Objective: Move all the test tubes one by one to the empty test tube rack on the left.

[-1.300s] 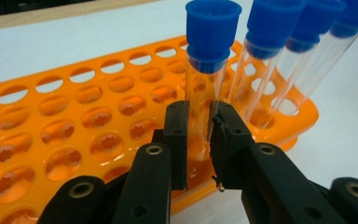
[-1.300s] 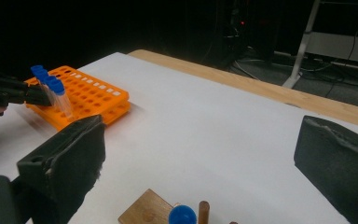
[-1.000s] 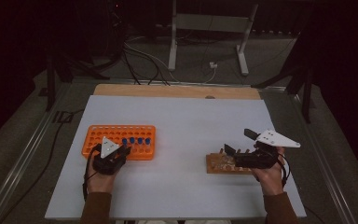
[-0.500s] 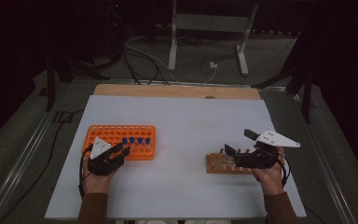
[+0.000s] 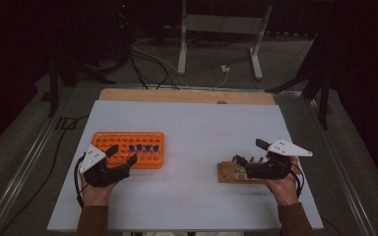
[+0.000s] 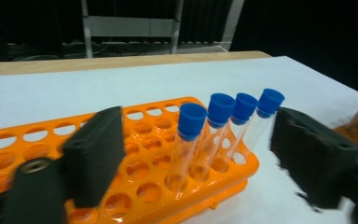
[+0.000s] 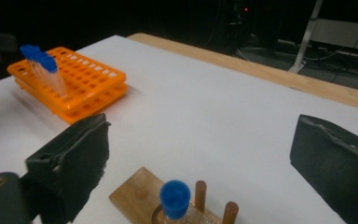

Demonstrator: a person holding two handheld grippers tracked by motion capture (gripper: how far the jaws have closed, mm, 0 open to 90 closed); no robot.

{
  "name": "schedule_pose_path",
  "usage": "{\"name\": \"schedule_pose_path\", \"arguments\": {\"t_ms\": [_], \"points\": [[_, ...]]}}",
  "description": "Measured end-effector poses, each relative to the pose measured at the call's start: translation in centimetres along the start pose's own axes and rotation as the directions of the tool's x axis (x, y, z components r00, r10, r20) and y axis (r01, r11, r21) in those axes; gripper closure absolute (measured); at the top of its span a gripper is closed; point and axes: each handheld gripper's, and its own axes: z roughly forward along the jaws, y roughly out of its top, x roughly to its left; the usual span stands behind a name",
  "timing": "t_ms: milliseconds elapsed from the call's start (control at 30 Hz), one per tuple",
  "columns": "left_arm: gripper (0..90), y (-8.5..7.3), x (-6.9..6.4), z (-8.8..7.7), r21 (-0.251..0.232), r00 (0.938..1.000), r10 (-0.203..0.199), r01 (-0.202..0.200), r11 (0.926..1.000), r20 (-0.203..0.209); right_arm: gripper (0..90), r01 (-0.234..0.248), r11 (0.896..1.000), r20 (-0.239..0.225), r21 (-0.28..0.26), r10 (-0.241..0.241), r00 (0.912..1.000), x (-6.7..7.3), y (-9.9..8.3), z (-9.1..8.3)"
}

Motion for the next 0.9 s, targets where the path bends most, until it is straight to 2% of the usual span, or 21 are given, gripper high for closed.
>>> {"name": "schedule_pose_path", "arguments": {"t_ms": [67, 200, 400, 500, 600, 633, 700, 767, 900], "points": [[15.3, 0.1, -0.1, -0.1, 0.000, 0.9999, 0.002, -0.002, 1.0000, -0.010, 7.3, 0.008, 1.000, -0.006, 0.014, -0.008, 0.9999, 0.1, -0.3, 0.1], [2.0, 0.2, 0.0, -0.2, 0.001, 0.9995, -0.006, 0.006, 1.0000, -0.032, 8.1, 0.022, 0.999, -0.012, 0.045, -0.021, 0.9997, 0.3, -0.8, 0.3], [0.7, 0.4, 0.0, -0.6, -0.016, 0.9989, -0.001, 0.000, 0.9999, -0.046, 17.0, 0.024, 0.997, -0.006, 0.073, -0.023, 0.9997, 0.0, -1.5, 0.4], [0.8, 0.3, 0.0, -0.5, -0.014, 0.9989, -0.003, 0.002, 0.9999, -0.046, 32.0, 0.046, 0.995, -0.028, 0.092, -0.044, 0.9987, -0.2, -2.0, 0.3], [0.8, 0.3, 0.0, -0.4, -0.008, 0.9988, 0.001, -0.001, 1.0000, -0.050, 51.9, 0.075, 0.990, -0.048, 0.117, -0.070, 0.9964, -0.2, -2.4, 0.3], [0.8, 0.3, -0.1, -0.4, -0.007, 0.9988, 0.001, -0.002, 1.0000, -0.050, 59.1, 0.086, 0.989, -0.069, 0.123, -0.078, 0.9946, -0.2, -2.5, 0.4], [0.7, 0.3, -0.1, -0.4, -0.003, 0.9987, 0.005, -0.005, 1.0000, -0.050, 68.9, 0.110, 0.983, -0.081, 0.144, -0.099, 0.9918, -0.1, -2.8, 0.6], [0.8, 0.2, -0.1, -0.3, -0.003, 0.9986, 0.006, -0.006, 1.0000, -0.052, 74.7, 0.118, 0.980, -0.101, 0.160, -0.103, 0.9896, 0.0, -3.0, 0.8], [0.8, 0.2, -0.1, -0.3, -0.002, 0.9986, 0.008, -0.008, 1.0000, -0.052, 76.1, 0.122, 0.979, -0.112, 0.162, -0.105, 0.9881, 0.1, -3.0, 1.1]]}}
